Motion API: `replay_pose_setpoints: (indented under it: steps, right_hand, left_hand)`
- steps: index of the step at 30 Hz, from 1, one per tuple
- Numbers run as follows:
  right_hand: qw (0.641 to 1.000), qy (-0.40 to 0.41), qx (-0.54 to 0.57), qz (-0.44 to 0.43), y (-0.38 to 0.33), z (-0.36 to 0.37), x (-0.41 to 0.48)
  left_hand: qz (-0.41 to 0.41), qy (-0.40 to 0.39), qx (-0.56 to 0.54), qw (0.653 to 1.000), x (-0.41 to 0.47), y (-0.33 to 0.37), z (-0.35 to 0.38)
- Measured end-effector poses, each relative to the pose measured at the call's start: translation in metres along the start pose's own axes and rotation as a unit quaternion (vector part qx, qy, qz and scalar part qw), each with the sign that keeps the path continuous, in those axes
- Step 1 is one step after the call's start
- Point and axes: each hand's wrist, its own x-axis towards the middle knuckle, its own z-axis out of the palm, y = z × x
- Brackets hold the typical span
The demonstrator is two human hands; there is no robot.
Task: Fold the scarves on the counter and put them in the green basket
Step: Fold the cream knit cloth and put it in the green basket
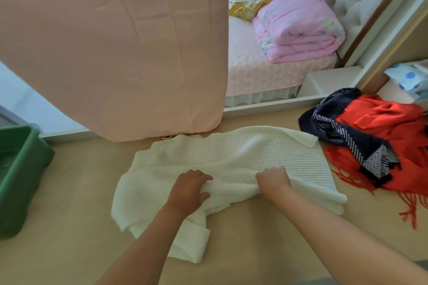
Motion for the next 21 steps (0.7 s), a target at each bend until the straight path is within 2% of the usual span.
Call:
replay_pose_setpoints:
  steps: [2, 4, 8, 10, 12, 15, 17, 18, 21]
  right_hand:
    - [1.0, -0.019, 0.004, 0.012, -0.003, -0.005, 0.001]
    - [0.995, -0.004, 0.092, -0.033, -0.017, -0.013, 0.002]
    - [0.937, 0.052, 0.295, -0.18, -0.072, -0.048, -0.003]
    - [0.918, 0.05, 0.319, -0.232, -0.108, -0.058, -0.007]
    - [0.916, 0.051, 0.299, -0.261, -0.144, -0.063, -0.011]
    - [0.928, 0.068, 0.259, -0.257, -0.193, -0.066, -0.014]
    - [0.936, 0.102, 0.246, -0.232, -0.209, -0.065, -0.016]
    - [0.936, 0.126, 0.248, -0.216, -0.218, -0.066, -0.017]
    - [0.926, 0.172, 0.283, -0.179, -0.239, -0.07, -0.024]
  left_hand:
    - [-0.011, 0.021, 0.012, 1.0, -0.007, 0.001, -0.003]
    - [-0.029, 0.05, 0.037, 0.998, -0.017, -0.003, -0.008]
    - [-0.093, 0.07, 0.056, 0.992, -0.045, -0.026, -0.022]
    - [-0.16, 0.05, 0.051, 0.985, -0.063, -0.042, -0.029]
    - [-0.253, 0.031, 0.023, 0.967, -0.08, -0.061, -0.035]
    - [-0.382, -0.004, -0.04, 0.923, -0.107, -0.093, -0.046]
    - [-0.433, -0.022, -0.114, 0.894, -0.116, -0.112, -0.048]
    - [-0.435, -0.029, -0.148, 0.887, -0.121, -0.122, -0.049]
    - [-0.361, -0.007, -0.21, 0.909, -0.131, -0.143, -0.061]
